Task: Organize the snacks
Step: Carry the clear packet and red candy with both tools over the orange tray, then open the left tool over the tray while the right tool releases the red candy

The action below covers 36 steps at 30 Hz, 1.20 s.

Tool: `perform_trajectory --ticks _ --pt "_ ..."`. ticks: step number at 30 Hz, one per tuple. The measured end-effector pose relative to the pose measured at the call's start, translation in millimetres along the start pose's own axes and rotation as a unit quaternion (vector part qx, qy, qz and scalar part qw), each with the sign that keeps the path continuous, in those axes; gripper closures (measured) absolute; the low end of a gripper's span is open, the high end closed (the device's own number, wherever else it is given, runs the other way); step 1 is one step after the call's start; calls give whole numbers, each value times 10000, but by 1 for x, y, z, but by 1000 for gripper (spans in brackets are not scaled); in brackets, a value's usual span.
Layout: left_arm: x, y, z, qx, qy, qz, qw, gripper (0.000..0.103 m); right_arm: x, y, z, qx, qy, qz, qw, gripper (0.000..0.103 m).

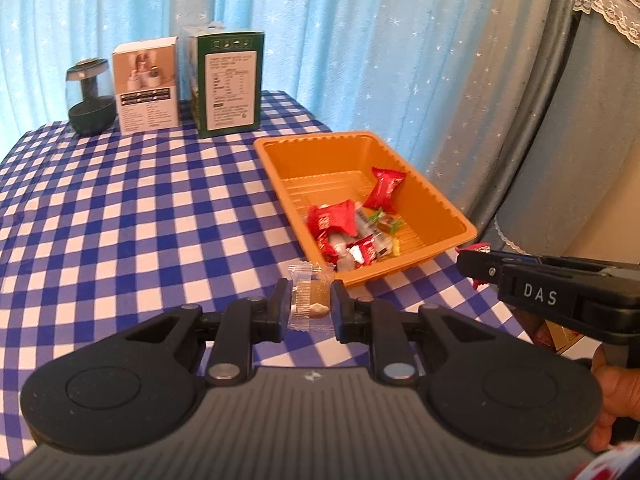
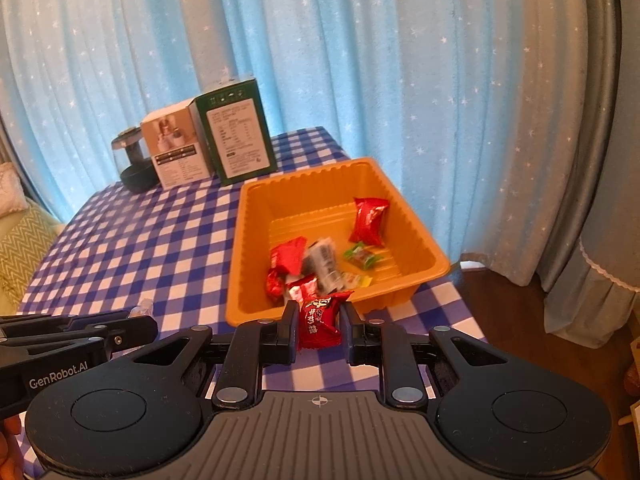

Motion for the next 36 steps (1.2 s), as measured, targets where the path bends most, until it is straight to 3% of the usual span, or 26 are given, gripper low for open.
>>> perform_trajectory --ticks 20,31,36 --pt "22 64 50 -22 169 -190 9997 84 41 40 55 166 40 -148 9997 81" --pt "33 104 58 -154 294 -266 9991 84 60 67 62 81 162 -163 9997 81" --pt "31 115 52 -185 379 -178 9990 71 63 70 61 55 197 -176 9996 81"
Point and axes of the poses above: each gripper's, at about its wrist camera, not at the fingertips, and y roughly the way its jaws point, x to its right, z to its top, the point moved 10 cm from there along y, roughly the way its jaws point, and after that the axes turned 4 degrees about -x, right-handed, at the moved point
